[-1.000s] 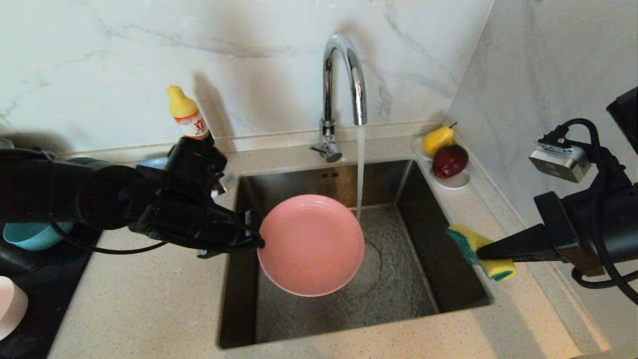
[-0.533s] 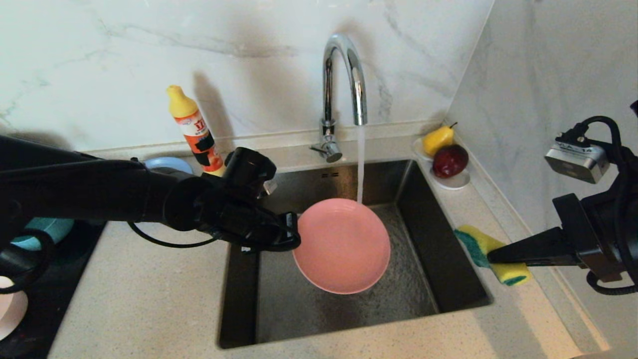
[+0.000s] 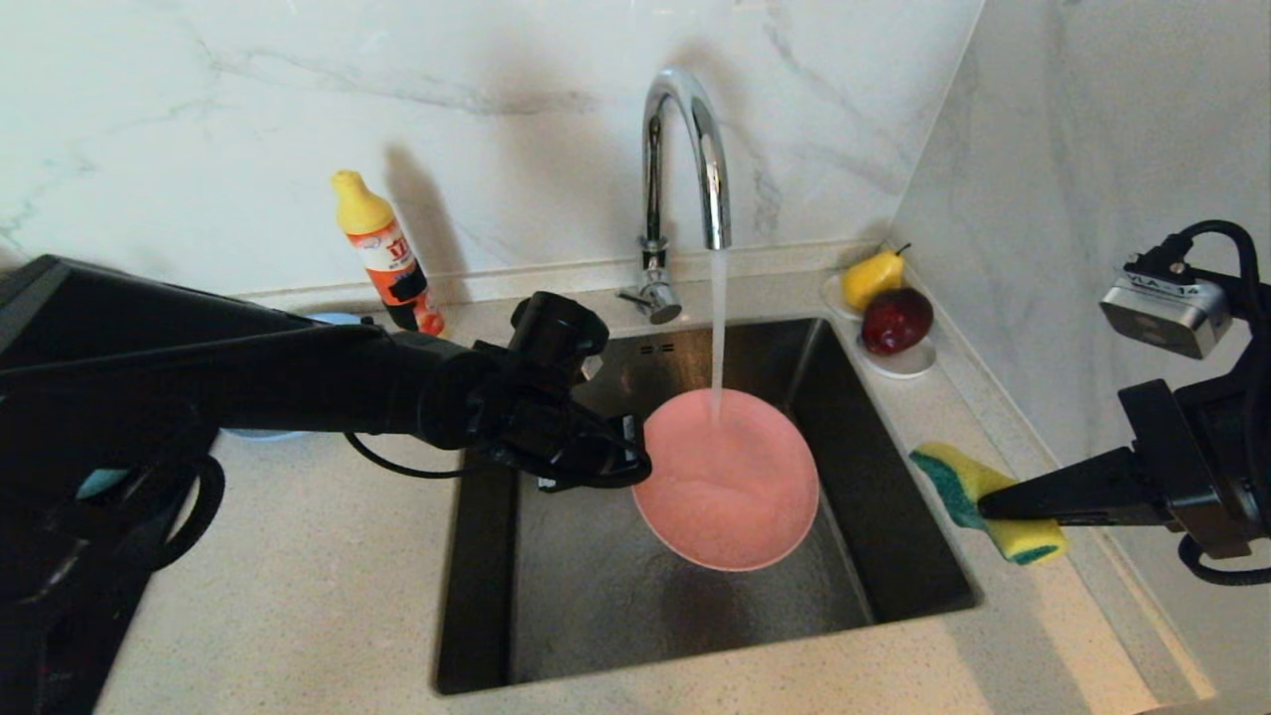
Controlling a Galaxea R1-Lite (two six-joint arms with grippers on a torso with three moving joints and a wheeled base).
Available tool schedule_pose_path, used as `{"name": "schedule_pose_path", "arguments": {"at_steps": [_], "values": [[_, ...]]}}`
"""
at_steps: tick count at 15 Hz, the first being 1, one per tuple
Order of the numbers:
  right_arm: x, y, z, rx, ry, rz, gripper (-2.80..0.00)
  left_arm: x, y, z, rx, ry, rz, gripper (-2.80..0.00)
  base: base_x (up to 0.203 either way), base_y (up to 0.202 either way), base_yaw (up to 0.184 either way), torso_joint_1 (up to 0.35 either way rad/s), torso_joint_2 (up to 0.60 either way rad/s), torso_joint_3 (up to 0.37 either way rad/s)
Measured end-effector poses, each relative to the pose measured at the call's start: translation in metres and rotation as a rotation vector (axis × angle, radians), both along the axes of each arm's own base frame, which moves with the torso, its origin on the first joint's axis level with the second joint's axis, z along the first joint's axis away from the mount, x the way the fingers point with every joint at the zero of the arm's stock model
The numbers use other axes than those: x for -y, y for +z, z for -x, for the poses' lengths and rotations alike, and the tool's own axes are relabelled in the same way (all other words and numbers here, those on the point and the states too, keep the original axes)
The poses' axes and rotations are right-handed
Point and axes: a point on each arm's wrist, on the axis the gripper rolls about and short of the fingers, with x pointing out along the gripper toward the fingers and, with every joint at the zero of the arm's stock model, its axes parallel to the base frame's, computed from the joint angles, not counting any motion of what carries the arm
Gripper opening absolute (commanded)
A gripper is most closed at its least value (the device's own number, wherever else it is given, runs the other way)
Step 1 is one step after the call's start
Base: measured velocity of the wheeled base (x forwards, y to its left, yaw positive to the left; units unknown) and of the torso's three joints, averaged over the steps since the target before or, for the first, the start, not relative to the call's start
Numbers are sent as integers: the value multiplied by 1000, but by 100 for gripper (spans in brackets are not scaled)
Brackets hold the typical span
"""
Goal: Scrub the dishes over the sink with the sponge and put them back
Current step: Wash the plate
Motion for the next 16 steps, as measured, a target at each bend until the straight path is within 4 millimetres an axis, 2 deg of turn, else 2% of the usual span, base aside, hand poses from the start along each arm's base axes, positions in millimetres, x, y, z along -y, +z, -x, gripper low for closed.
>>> {"name": "schedule_pose_path", "arguments": {"at_steps": [5,10,16], "values": [[-1,-2,-2,-7,1,3,-280,1,-7,1,-8,55,-59,-280,0,0,0,0,0,0],[-6,-11,-7,-44,32,5,-280,-29,3,22,53,201,-245,-280,0,0,0,0,0,0],[-8,-20,-10,-81,49,8,-280,-67,33,44,205,412,-469,-280,0,0,0,0,0,0]]}}
